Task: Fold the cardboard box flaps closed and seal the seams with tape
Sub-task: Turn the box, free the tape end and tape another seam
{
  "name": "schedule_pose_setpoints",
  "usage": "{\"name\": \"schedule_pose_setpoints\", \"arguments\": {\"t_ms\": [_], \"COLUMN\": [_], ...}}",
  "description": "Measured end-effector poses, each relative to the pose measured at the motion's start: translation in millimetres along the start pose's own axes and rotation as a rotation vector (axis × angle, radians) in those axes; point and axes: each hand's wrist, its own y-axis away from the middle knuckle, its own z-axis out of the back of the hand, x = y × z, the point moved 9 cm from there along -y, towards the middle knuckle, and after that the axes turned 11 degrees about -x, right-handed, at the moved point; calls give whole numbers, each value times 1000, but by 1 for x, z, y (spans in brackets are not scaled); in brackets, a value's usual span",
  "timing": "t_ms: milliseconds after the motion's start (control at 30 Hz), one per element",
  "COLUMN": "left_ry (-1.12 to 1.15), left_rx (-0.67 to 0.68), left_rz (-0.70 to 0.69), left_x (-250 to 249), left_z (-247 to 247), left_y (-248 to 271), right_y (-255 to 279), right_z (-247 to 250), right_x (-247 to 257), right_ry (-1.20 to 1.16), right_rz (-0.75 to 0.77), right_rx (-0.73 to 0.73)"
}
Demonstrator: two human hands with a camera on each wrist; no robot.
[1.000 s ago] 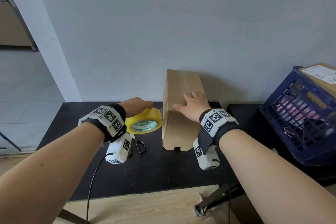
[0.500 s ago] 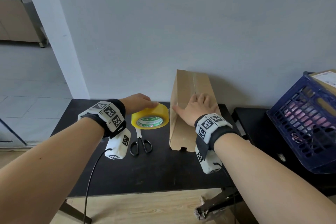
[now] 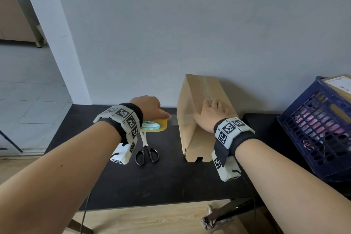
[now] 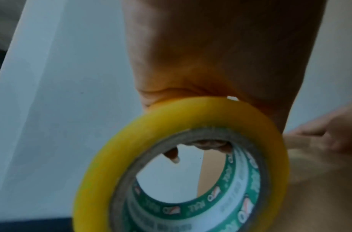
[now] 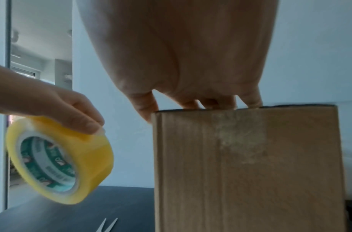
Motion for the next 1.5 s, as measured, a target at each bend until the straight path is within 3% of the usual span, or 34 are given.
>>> {"name": "schedule_pose_setpoints", "arguments": {"t_ms": [267, 900, 1000, 1133, 1500], "left_ry": [-3, 141, 259, 295, 188], "left_rx": [39, 116, 173, 229, 10], "left_rz": [-11, -8, 35, -25, -28], "left_x": [-5, -14, -6, -5, 11], "left_z": [-13, -31, -31, -29, -3], "left_y": [-4, -16, -14, -4, 8], "right_y": [-4, -10, -11, -12, -6], "right_z": [-7, -13, -13, -14, -10], "right_x": [5, 14, 14, 12, 5], "right_ry": [77, 78, 69, 64, 48], "right_rz": [-35, -6, -2, -3, 6], "right_rx": [-227, -243, -242, -232, -187]}}
